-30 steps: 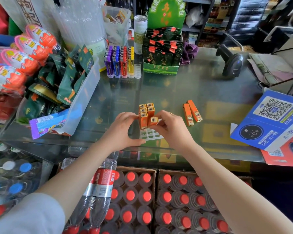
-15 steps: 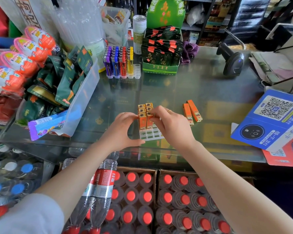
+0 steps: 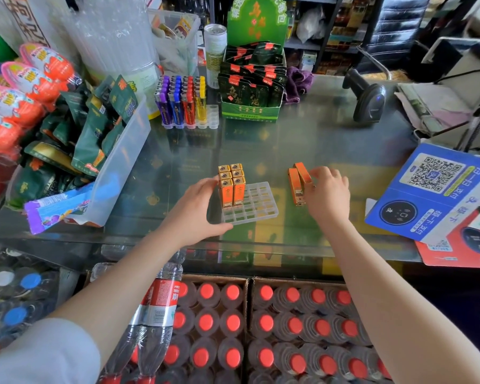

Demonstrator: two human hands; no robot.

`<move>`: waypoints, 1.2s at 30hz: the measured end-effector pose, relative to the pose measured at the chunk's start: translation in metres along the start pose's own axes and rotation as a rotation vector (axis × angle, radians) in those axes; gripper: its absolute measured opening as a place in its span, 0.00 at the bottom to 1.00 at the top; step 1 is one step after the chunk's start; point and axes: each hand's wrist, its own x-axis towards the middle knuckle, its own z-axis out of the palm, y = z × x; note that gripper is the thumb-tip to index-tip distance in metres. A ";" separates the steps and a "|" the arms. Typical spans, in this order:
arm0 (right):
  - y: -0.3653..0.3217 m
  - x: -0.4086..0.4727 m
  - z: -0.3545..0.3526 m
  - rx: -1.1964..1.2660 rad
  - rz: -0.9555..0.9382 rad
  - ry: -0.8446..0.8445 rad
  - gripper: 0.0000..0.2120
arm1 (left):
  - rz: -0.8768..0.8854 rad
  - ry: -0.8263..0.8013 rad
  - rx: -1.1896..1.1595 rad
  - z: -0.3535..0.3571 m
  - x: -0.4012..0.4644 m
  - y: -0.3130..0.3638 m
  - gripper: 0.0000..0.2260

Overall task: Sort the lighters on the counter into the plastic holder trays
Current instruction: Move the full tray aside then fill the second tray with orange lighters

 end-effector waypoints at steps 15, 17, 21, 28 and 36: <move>-0.011 0.002 -0.017 0.331 -0.019 -0.021 0.07 | -0.043 0.021 -0.028 -0.001 -0.005 0.007 0.32; -0.020 -0.014 -0.024 0.557 -0.088 -0.042 0.04 | -0.037 0.042 -0.043 -0.001 -0.007 0.006 0.31; -0.039 -0.045 -0.027 0.735 -0.314 -0.151 0.13 | -0.024 0.093 -0.056 0.000 -0.013 0.000 0.31; -0.061 -0.072 -0.024 0.862 -0.428 -0.288 0.11 | -0.057 0.111 -0.051 -0.001 -0.024 -0.010 0.36; -0.084 -0.082 -0.001 0.787 -0.318 -0.351 0.07 | -0.073 0.194 -0.073 0.000 -0.030 -0.016 0.35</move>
